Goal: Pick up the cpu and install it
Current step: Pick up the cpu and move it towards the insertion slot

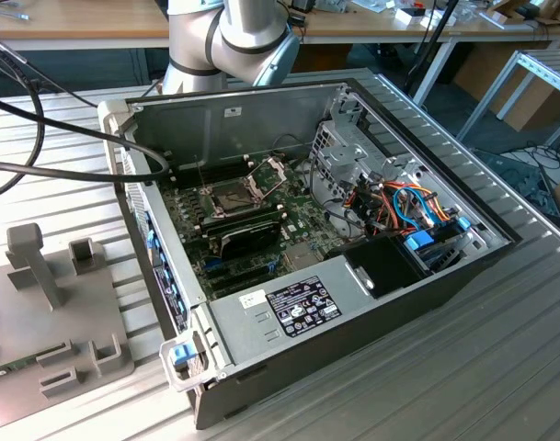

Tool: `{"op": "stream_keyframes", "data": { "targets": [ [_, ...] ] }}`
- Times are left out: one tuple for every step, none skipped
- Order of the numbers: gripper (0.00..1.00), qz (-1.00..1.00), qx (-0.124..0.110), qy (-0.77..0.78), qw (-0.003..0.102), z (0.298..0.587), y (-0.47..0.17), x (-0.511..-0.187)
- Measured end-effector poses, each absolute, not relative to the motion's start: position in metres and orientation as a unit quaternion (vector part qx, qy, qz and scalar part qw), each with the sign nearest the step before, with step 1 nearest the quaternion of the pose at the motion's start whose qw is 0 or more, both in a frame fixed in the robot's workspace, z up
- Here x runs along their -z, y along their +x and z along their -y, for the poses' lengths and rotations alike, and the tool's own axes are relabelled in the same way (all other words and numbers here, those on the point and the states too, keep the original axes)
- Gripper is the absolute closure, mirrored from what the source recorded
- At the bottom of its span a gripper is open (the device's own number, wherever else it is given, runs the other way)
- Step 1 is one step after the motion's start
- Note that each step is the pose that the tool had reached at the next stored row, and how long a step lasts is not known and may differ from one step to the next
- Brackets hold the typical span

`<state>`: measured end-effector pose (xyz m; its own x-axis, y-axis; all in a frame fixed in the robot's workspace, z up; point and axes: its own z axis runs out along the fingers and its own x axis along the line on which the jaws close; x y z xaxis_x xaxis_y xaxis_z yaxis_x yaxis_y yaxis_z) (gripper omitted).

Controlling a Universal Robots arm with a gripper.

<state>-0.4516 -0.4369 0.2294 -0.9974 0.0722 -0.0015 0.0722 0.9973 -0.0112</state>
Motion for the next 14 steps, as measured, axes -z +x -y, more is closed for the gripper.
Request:
{"op": "stream_keyframes", "data": {
  "targets": [
    [0.44, -0.999, 0.006, 0.036, 0.001, 0.4369, -0.4515, -0.2294],
    [0.44, -0.999, 0.006, 0.036, 0.001, 0.4369, -0.4515, -0.2294],
    [0.44, -0.999, 0.006, 0.036, 0.001, 0.4369, -0.4516, -0.2293],
    [0.44, -0.999, 0.006, 0.036, 0.001, 0.4369, -0.4516, -0.2292],
    [0.44, -0.999, 0.006, 0.036, 0.001, 0.4369, -0.4515, -0.2292],
    [0.44, -0.999, 0.006, 0.036, 0.001, 0.4369, -0.4515, -0.2292],
    [0.44, -0.999, 0.006, 0.036, 0.001, 0.4369, -0.4515, -0.2290],
    [0.44, -0.999, 0.006, 0.036, 0.001, 0.4369, -0.4516, -0.2289],
    [0.44, -0.999, 0.006, 0.036, 0.001, 0.4369, -0.4515, -0.2286],
    [0.44, -0.999, 0.006, 0.036, 0.001, 0.4368, -0.4515, -0.2278],
    [0.44, -0.999, 0.006, 0.036, 0.001, 0.4369, -0.4515, -0.2275],
    [0.44, -0.999, 0.006, 0.036, 0.001, 0.4369, -0.4516, -0.2275],
    [0.44, -0.999, 0.006, 0.036, 0.001, 0.4369, -0.4516, -0.2275],
    [0.44, -0.999, 0.006, 0.036, 0.001, 0.4369, -0.4516, -0.2275]
  ]
}}
